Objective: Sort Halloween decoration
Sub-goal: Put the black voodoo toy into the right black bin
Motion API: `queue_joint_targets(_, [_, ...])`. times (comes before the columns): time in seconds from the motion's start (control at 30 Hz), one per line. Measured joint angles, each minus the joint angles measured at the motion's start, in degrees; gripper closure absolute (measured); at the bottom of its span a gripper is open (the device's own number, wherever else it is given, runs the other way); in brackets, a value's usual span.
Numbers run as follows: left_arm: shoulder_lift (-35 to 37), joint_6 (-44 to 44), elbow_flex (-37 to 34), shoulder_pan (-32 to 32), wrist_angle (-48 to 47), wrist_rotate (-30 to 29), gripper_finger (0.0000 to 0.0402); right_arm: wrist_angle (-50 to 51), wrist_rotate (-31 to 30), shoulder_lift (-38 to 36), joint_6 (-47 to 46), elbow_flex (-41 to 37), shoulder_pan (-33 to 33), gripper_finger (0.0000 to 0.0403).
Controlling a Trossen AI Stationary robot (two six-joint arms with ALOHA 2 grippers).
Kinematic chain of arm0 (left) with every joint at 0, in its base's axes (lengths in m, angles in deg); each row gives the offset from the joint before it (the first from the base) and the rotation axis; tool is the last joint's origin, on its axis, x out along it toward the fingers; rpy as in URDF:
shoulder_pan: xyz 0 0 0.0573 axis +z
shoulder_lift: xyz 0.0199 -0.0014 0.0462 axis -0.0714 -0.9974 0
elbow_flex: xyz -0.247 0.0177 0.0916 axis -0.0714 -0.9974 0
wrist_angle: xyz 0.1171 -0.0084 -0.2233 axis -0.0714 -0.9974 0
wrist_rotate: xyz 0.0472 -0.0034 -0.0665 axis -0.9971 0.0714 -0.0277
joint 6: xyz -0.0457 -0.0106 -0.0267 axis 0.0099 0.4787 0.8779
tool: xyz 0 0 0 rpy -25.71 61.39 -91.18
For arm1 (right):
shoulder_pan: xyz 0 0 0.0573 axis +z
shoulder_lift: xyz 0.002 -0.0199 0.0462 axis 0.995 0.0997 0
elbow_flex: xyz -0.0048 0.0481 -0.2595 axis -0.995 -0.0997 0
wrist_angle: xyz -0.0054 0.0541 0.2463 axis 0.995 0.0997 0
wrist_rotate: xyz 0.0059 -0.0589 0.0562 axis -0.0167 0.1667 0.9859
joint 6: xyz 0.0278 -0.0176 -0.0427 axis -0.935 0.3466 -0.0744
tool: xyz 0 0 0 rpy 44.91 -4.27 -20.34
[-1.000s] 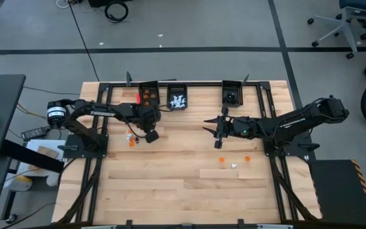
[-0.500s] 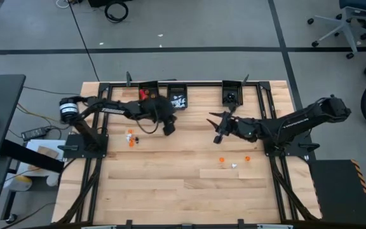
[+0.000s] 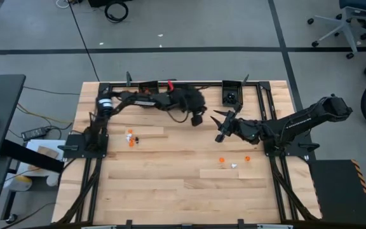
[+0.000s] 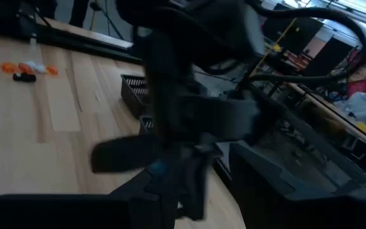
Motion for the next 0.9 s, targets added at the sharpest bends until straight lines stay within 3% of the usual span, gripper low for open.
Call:
queue_joint_targets(0.27, [-9.3,-0.8,11.6,1.6,6.3,-0.2,0.0401,0.2,-1.1,0.0,0.0,0.0,0.9,0.0266])
queue_joint_targets(0.6, [-16.6,2.8,16.5,1.9,18.8,-0.2,0.0401,0.2,-2.4,0.0,0.0,0.0,0.9,0.0266])
queue_joint_targets(0.9, [-23.0,5.2,25.7,1.9,20.0,-0.2,0.0401,-0.3,-4.7,0.0,0.0,0.0,1.1,0.0266])
